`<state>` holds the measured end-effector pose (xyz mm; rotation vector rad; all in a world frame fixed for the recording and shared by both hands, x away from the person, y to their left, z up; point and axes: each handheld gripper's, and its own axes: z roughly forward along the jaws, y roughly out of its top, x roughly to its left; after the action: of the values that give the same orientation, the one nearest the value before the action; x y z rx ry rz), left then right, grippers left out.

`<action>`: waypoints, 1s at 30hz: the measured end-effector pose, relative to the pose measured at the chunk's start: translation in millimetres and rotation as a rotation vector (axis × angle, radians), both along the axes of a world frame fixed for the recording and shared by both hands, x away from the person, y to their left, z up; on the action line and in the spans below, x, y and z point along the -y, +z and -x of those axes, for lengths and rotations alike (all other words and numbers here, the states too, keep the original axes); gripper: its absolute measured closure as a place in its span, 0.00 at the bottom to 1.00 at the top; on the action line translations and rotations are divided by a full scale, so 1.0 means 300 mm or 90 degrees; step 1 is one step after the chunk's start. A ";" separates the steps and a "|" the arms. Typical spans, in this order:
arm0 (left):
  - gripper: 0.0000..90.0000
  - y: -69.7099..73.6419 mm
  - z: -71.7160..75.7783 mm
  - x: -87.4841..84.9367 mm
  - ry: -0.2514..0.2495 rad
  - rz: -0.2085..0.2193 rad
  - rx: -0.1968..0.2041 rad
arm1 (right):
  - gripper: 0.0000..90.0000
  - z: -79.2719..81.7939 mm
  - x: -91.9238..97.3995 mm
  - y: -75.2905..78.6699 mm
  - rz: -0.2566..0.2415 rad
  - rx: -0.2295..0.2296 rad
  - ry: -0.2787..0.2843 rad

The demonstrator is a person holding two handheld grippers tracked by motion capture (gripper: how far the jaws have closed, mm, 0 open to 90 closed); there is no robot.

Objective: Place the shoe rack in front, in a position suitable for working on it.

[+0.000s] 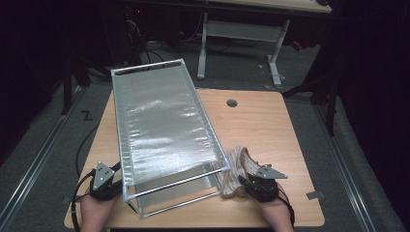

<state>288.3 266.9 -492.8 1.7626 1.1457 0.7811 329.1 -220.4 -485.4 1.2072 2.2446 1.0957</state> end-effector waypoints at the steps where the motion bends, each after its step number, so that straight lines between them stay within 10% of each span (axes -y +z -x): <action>1: 0.53 0.000 0.000 0.001 0.001 0.002 0.001 | 0.78 0.002 0.002 0.002 0.001 0.004 -0.004; 15: 0.53 0.000 0.001 0.000 0.000 0.002 0.002 | 0.79 0.041 0.076 0.039 0.004 0.048 -0.053; 30: 0.53 0.000 0.005 0.004 -0.002 0.002 0.000 | 0.79 0.164 0.341 0.054 -0.013 0.059 -0.205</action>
<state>286.7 265.7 -492.9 1.7621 1.1431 0.7770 279.8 -322.6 -469.2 1.4329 1.8907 1.0250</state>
